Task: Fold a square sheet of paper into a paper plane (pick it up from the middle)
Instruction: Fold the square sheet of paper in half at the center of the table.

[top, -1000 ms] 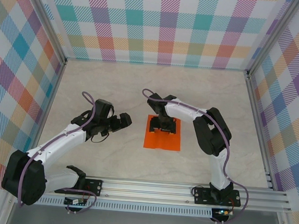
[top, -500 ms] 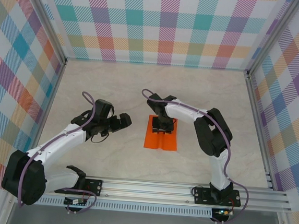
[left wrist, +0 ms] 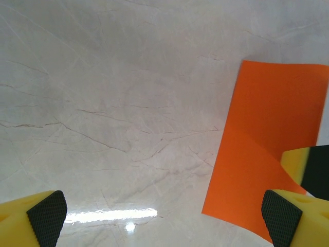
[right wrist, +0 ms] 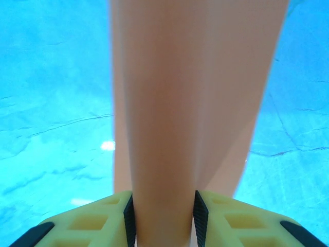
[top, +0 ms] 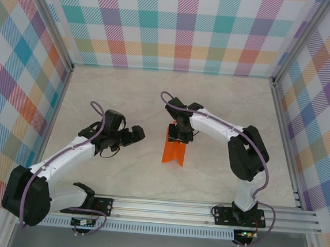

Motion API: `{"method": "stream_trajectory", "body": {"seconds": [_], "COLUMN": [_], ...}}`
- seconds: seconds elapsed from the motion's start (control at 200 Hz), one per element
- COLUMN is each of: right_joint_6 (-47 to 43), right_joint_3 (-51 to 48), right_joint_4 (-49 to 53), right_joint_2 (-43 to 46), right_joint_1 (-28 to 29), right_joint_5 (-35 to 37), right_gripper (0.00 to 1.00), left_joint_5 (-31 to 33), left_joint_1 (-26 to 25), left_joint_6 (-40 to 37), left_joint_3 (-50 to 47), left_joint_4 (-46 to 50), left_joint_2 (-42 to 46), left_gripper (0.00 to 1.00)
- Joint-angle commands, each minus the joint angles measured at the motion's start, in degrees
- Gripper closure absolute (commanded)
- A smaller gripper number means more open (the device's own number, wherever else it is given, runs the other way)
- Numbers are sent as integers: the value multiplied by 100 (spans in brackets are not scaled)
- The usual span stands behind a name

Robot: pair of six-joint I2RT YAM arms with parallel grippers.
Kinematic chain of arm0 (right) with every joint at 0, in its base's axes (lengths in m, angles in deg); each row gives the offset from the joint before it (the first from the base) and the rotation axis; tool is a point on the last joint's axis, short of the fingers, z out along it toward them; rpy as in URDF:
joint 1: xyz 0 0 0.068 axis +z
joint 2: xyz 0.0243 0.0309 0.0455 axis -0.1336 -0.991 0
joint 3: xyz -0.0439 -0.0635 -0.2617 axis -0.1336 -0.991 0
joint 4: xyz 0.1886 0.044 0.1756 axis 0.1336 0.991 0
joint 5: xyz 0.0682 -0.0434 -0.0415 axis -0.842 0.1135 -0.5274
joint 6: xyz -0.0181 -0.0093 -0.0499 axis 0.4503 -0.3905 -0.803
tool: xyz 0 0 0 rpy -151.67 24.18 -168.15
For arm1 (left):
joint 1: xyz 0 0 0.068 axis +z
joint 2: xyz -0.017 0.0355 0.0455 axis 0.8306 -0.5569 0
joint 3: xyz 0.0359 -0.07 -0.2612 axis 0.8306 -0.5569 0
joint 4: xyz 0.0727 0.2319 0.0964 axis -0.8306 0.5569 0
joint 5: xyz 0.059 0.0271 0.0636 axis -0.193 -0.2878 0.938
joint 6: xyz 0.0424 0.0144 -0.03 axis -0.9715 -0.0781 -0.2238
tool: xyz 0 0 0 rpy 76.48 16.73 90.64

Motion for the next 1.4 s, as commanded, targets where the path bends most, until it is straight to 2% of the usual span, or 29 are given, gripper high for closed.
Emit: {"method": "stream_trajectory", "body": {"seconds": [0.0,0.385,0.78,0.92,1.07,1.235,1.395], "right_joint_6": [-1,59,43,96,256,581,541], "right_joint_3": [18,-129,-10,-44,-299,-1039,-1597], "right_joint_4": [-16,-425,-345,-717,-1126,-1890,-2135], "right_joint_2": [297,785,745,739,629,673,730], "right_joint_1": [-5,-205,-251,-269,-342,-647,-862], "right_joint_5": [-357,-1174,-1208,-1642,-1990,-2464,-2579], "right_gripper": [63,62,62,62,62,62,62], "left_joint_5": [-5,-54,-38,-87,-101,-132,-266], "left_joint_1": [-51,-53,-53,-53,-52,-50,-51], "left_joint_6": [-20,14,20,13,11,-1,52], "left_joint_3": [159,176,132,156,180,177,127], "left_joint_4": [120,82,90,81,104,111,-17], "left_joint_2": [124,156,245,239,258,255,229], "left_gripper": [0,0,0,0,0,0,0]}}
